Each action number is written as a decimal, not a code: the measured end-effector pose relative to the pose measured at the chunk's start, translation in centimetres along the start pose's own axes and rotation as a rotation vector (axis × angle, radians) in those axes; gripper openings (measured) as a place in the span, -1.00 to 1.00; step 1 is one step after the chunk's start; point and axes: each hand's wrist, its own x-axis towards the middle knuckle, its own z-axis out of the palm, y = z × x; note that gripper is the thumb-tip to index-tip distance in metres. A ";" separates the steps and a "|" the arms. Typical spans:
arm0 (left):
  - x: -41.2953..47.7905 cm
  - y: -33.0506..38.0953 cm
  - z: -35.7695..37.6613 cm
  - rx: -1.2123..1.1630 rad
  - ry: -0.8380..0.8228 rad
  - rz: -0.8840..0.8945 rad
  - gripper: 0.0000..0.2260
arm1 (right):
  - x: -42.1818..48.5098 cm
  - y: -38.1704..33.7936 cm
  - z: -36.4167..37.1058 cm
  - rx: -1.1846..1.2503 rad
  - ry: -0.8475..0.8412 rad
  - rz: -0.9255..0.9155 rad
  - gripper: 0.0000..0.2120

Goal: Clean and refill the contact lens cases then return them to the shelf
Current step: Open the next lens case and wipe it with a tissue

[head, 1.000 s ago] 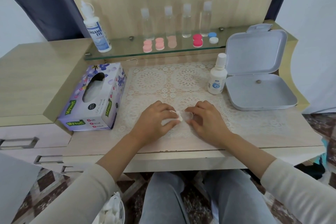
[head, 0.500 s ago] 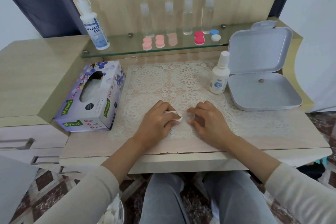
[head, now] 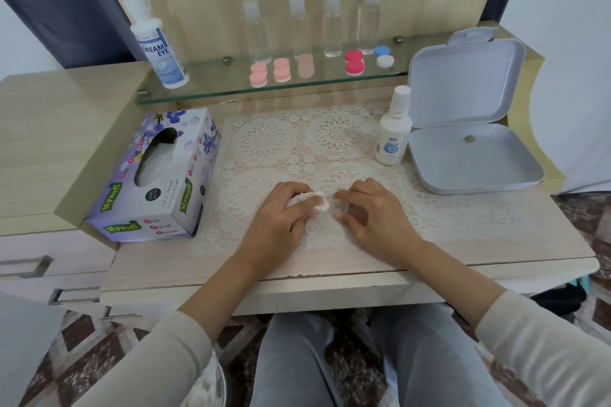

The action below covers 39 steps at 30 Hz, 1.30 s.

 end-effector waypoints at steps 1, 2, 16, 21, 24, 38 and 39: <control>0.0 0.1 -0.1 0.000 0.030 0.001 -0.85 | 0.0 0.0 0.0 -0.006 -0.003 -0.004 -0.76; 0.0 0.1 -0.1 0.000 0.051 0.005 -0.87 | 0.0 -0.1 0.0 -0.008 -0.002 -0.008 -0.76; 0.0 -0.3 0.1 0.051 -0.032 0.037 -0.86 | 0.0 -0.1 0.0 -0.029 0.006 -0.019 -0.76; 0.2 -0.4 0.1 0.061 -0.046 0.052 -0.90 | 0.0 -0.2 0.0 -0.034 -0.001 -0.015 -0.75; 0.2 -0.4 0.3 0.046 -0.054 0.048 -0.92 | 0.0 -0.1 0.0 -0.040 -0.007 -0.013 -0.74; 0.0 -0.2 0.1 -0.013 -0.104 -0.034 -0.80 | 0.0 -0.1 0.0 -0.035 0.005 0.003 -0.76; 0.0 -0.2 0.1 -0.011 -0.106 -0.029 -0.80 | 0.0 -0.1 0.0 -0.040 0.006 0.003 -0.76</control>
